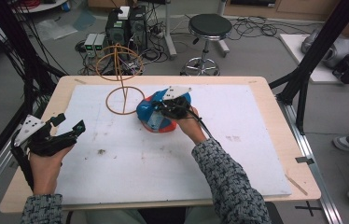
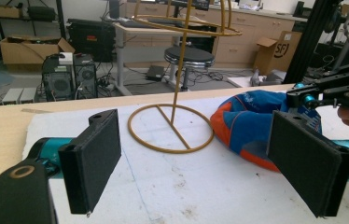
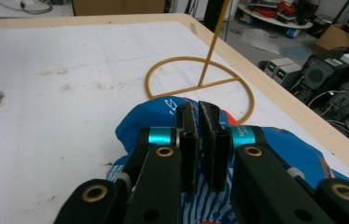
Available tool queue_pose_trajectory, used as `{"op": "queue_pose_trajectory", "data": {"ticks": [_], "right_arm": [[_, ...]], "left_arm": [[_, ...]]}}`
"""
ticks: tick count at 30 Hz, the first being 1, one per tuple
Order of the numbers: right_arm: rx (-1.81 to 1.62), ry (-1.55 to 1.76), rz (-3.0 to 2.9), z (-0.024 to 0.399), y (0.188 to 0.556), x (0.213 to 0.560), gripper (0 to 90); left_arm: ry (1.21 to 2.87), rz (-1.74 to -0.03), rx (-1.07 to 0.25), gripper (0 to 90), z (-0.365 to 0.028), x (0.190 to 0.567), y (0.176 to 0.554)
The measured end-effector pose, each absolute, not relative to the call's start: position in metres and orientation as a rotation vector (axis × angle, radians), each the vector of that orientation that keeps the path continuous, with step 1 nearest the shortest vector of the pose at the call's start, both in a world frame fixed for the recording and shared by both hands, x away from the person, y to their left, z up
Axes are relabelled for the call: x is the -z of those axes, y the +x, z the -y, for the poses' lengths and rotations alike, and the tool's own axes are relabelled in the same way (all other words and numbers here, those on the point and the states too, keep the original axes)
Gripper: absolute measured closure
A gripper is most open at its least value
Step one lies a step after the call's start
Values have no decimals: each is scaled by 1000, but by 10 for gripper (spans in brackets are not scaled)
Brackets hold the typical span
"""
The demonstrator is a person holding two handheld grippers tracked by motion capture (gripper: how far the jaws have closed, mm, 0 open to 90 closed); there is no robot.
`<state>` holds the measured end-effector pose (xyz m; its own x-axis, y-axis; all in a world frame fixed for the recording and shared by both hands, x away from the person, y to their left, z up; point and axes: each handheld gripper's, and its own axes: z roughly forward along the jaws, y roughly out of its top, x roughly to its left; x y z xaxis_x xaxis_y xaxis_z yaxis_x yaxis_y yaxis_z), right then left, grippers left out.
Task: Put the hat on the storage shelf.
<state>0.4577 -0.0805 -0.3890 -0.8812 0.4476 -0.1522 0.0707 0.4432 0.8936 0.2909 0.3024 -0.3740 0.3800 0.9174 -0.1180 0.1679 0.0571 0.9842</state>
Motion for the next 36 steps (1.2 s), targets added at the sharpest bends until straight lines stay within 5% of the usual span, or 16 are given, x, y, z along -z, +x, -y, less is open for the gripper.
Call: {"op": "queue_pose_trajectory", "data": {"ticks": [36], "right_arm": [[-1686,811,-1889,146,476,328,883]], "left_arm": [[1400,-1061,-775,179,-307,372,289]]}}
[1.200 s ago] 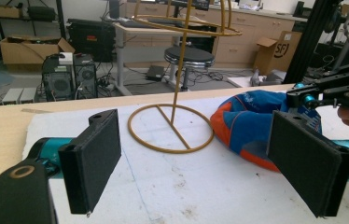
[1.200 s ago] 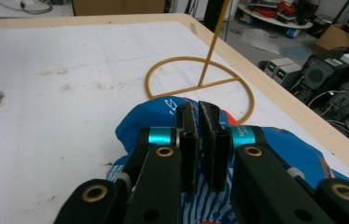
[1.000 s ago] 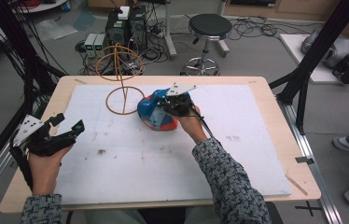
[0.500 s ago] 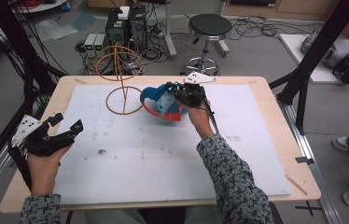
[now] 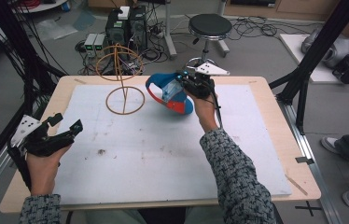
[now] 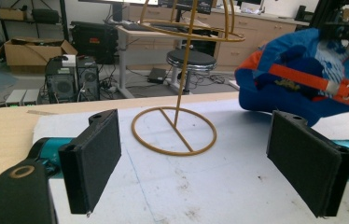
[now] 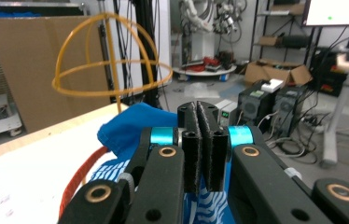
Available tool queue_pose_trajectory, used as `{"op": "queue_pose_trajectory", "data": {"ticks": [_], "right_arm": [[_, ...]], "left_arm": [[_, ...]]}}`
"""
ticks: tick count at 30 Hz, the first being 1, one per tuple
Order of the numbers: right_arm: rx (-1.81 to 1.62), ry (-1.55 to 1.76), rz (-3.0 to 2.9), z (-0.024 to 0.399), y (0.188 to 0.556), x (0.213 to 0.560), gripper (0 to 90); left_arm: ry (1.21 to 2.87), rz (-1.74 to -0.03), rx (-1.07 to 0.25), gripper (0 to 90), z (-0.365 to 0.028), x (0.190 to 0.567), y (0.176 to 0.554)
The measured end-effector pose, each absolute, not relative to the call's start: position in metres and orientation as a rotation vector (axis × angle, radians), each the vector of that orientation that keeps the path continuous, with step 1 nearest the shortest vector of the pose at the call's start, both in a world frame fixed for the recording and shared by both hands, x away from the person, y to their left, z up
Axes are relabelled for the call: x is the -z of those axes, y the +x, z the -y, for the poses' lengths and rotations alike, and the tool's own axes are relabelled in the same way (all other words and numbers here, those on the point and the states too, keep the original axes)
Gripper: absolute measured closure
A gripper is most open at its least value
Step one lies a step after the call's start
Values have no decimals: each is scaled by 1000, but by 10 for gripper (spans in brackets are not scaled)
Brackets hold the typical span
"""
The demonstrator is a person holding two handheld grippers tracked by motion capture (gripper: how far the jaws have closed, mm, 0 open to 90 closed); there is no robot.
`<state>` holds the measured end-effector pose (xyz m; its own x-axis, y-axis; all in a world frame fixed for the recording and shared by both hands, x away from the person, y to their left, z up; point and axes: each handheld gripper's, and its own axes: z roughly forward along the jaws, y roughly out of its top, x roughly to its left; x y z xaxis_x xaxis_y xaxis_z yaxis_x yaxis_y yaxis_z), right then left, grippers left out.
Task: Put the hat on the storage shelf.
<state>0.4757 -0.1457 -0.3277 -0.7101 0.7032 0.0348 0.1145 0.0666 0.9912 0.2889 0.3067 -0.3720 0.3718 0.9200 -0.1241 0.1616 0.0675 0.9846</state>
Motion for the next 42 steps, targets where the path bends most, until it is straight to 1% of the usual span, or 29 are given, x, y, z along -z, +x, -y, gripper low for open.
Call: {"op": "queue_pose_trajectory", "data": {"ticks": [8,21,30,42], "right_arm": [[-1693,802,-1811,145,477,298,883],[-1722,815,-1729,141,486,271,883],[-1743,794,-1679,126,494,243,883],[-1783,775,-1642,104,500,218,883]], "left_arm": [[1396,-1056,-775,179,-308,371,288],[1378,-1054,-778,179,-311,368,286],[1360,-1057,-777,179,-314,368,285],[1346,-1050,-778,179,-318,364,283]]}}
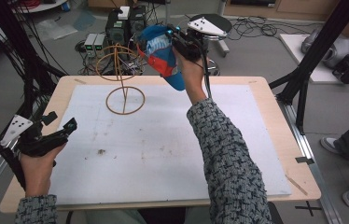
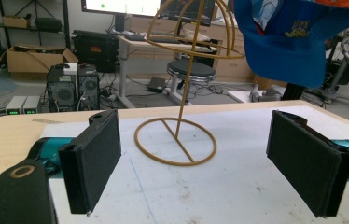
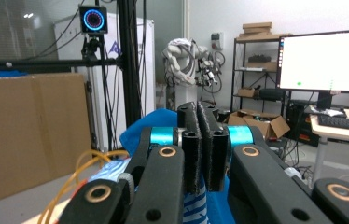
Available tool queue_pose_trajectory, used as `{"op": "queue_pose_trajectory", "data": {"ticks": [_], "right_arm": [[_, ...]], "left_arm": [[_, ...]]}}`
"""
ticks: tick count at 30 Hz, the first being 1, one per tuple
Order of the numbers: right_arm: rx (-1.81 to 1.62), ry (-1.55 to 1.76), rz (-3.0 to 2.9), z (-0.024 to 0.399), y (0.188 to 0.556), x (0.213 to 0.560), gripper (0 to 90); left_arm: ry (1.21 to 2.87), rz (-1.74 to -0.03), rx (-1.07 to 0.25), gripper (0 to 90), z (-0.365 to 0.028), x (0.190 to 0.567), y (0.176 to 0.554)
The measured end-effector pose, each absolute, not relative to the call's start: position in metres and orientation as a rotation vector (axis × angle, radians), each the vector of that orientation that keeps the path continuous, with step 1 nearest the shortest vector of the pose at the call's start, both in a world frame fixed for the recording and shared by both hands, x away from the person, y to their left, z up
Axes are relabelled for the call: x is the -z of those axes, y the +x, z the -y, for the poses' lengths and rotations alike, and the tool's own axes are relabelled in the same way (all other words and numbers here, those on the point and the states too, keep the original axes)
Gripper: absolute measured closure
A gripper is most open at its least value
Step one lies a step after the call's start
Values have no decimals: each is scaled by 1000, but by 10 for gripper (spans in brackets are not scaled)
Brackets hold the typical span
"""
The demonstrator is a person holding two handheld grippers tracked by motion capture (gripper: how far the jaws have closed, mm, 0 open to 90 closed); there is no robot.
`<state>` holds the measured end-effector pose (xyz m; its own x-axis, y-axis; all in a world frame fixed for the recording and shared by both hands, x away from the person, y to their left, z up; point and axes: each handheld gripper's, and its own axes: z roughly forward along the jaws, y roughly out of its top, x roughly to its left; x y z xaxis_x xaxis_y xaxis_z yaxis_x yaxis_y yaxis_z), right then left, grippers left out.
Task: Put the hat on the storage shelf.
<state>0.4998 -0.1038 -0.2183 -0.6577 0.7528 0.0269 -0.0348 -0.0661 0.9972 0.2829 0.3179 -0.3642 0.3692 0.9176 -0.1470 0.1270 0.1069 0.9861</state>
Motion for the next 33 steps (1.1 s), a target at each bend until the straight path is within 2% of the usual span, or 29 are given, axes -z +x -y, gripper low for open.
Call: {"op": "queue_pose_trajectory", "data": {"ticks": [17,33], "right_arm": [[-1800,739,-1662,52,508,196,882],[-1758,661,-1773,9,508,203,882]], "left_arm": [[1320,-1040,-775,179,-322,361,280],[1306,-1035,-776,179,-325,358,277]]}}
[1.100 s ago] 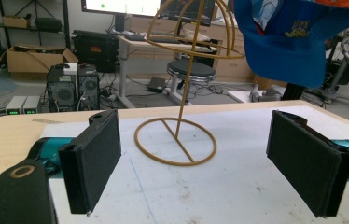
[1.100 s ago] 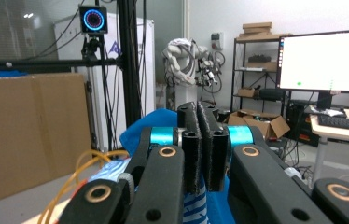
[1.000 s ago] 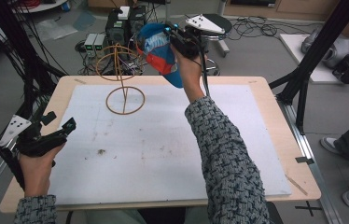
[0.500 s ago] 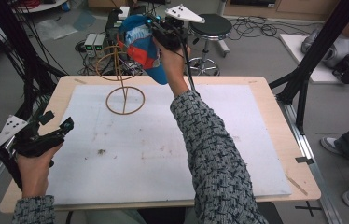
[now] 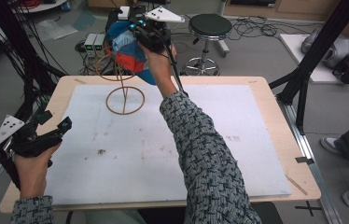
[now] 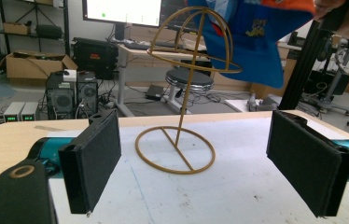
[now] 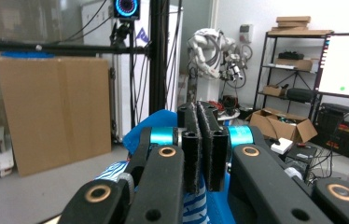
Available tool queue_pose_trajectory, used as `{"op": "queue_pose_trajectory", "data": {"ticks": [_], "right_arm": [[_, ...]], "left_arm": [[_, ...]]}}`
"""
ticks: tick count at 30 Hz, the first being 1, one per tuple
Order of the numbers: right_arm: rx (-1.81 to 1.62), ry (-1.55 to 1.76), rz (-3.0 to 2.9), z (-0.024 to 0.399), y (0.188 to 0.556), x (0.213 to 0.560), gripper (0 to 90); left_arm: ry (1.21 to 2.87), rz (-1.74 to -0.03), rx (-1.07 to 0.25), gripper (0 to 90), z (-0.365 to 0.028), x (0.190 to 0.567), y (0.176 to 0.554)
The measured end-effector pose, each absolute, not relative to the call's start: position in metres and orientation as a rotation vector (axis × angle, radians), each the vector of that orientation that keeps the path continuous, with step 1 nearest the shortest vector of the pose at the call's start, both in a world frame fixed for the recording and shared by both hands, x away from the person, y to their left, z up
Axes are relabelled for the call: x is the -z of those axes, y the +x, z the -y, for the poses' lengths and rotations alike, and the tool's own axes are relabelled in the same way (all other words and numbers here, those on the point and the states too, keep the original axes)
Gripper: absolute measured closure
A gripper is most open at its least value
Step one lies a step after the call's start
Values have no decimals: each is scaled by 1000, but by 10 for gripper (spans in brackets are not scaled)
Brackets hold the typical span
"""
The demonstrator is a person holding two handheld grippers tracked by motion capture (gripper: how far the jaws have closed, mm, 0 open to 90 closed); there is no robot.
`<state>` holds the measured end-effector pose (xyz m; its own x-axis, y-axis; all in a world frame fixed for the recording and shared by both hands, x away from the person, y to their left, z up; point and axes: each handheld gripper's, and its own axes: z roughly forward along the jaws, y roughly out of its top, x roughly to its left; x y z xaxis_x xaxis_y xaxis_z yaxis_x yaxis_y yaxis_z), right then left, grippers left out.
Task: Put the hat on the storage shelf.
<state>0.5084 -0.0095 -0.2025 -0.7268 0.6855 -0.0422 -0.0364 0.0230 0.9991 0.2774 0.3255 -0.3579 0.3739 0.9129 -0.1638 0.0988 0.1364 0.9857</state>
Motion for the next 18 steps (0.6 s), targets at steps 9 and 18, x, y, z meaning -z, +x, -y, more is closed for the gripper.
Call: {"op": "queue_pose_trajectory", "data": {"ticks": [9,18], "right_arm": [[-1720,624,-1840,-15,509,211,881],[-1698,595,-1895,-37,507,217,880]], "left_arm": [[1295,-1037,-779,179,-329,357,276],[1294,-1034,-777,179,-329,356,276]]}}
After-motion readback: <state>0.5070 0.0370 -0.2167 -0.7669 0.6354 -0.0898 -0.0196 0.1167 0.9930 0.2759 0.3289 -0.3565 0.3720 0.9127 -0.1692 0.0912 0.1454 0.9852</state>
